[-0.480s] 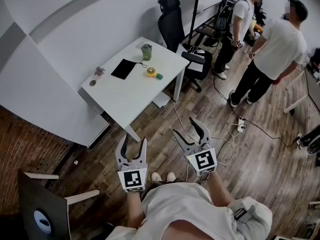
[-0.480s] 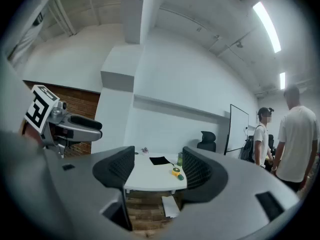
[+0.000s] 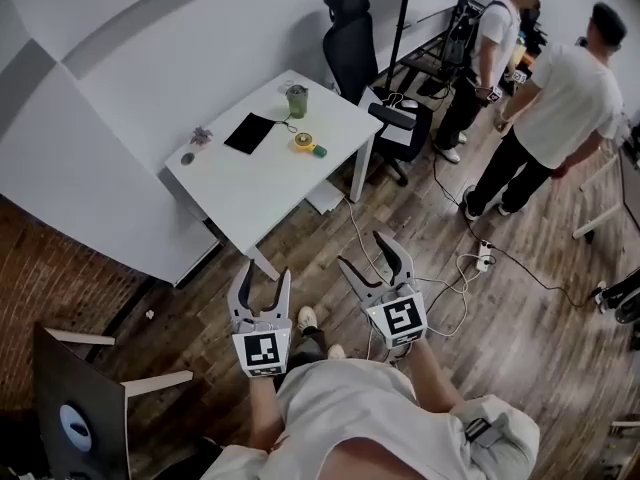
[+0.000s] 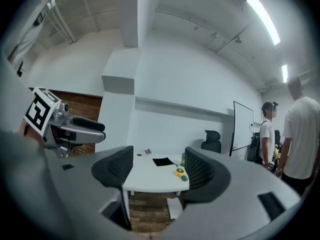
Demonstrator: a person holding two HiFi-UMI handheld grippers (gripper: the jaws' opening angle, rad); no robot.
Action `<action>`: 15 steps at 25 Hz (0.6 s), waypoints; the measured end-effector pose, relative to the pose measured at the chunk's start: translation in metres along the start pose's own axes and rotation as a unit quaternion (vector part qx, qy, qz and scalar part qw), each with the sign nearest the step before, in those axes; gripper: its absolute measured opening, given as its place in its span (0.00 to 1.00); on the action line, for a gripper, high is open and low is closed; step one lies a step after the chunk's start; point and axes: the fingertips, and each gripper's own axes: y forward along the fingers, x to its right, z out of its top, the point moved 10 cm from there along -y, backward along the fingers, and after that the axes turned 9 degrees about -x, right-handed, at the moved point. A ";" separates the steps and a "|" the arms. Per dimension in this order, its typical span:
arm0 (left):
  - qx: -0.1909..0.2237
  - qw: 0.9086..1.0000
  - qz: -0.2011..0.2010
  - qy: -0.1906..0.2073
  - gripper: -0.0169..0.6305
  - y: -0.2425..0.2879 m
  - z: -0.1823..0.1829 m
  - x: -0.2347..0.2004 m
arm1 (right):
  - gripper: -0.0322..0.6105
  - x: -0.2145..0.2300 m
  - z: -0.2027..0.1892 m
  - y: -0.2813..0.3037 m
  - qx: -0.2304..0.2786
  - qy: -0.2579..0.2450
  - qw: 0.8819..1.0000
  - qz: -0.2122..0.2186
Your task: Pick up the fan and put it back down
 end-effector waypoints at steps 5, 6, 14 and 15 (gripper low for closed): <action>0.004 1.000 -0.001 -0.002 0.41 0.029 0.002 -0.008 | 0.54 0.015 -0.001 0.026 -0.006 0.001 1.000 0.000; 0.005 1.000 -0.001 -0.002 0.41 0.036 0.002 -0.011 | 0.54 0.018 -0.001 0.034 -0.006 0.000 1.000 0.001; 0.008 1.000 -0.009 -0.007 0.41 0.098 0.008 -0.047 | 0.54 0.038 0.012 0.095 -0.011 -0.003 1.000 -0.002; 0.008 1.000 -0.012 -0.007 0.41 0.106 0.009 -0.052 | 0.54 0.041 0.014 0.103 -0.013 -0.003 1.000 -0.004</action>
